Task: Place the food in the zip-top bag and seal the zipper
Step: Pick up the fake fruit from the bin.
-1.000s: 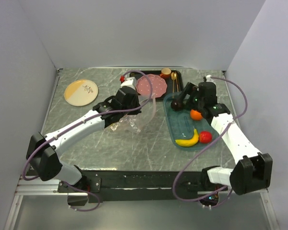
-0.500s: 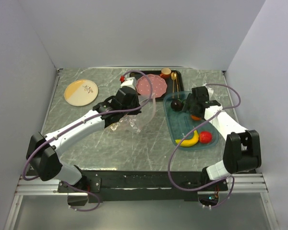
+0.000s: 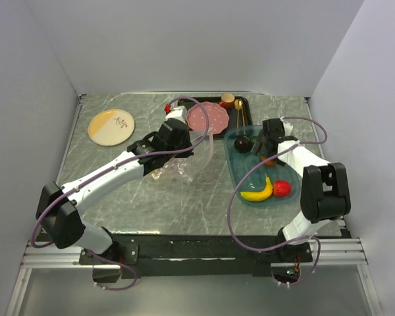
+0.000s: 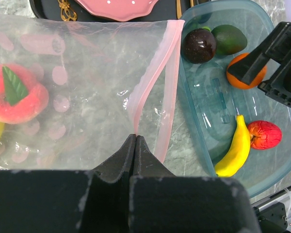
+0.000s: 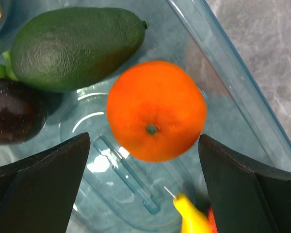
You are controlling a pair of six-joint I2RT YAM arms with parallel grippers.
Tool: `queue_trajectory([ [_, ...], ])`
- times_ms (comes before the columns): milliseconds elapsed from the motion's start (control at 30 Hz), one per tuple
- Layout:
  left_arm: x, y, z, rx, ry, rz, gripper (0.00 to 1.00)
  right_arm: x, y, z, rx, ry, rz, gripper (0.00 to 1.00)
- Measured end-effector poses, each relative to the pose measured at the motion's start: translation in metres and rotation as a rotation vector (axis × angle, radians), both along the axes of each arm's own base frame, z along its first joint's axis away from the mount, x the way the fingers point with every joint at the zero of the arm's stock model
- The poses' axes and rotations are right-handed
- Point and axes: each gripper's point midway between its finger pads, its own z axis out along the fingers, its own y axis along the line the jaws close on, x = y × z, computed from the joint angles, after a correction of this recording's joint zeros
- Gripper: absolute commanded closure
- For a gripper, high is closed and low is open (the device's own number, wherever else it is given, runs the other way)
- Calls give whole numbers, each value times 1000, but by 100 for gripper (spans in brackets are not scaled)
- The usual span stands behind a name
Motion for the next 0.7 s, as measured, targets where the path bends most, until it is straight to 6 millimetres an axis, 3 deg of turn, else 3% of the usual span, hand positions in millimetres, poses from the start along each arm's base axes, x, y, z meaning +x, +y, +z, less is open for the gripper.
queue_trajectory([
  [267, 0, 0, 0, 1, 0, 0, 99, 8, -8, -9, -38, 3, -38, 3],
  [433, 0, 0, 0, 1, 0, 0, 99, 11, -11, -9, -48, -9, -56, 25],
  [500, 0, 0, 0, 1, 1, 0, 99, 12, -11, -9, -46, -16, -61, 27],
  [567, 0, 0, 0, 1, 1, 0, 99, 13, -11, -8, -43, -22, -63, 40],
  [700, 0, 0, 0, 1, 1, 0, 99, 17, -10, -7, -31, -38, -59, 44],
])
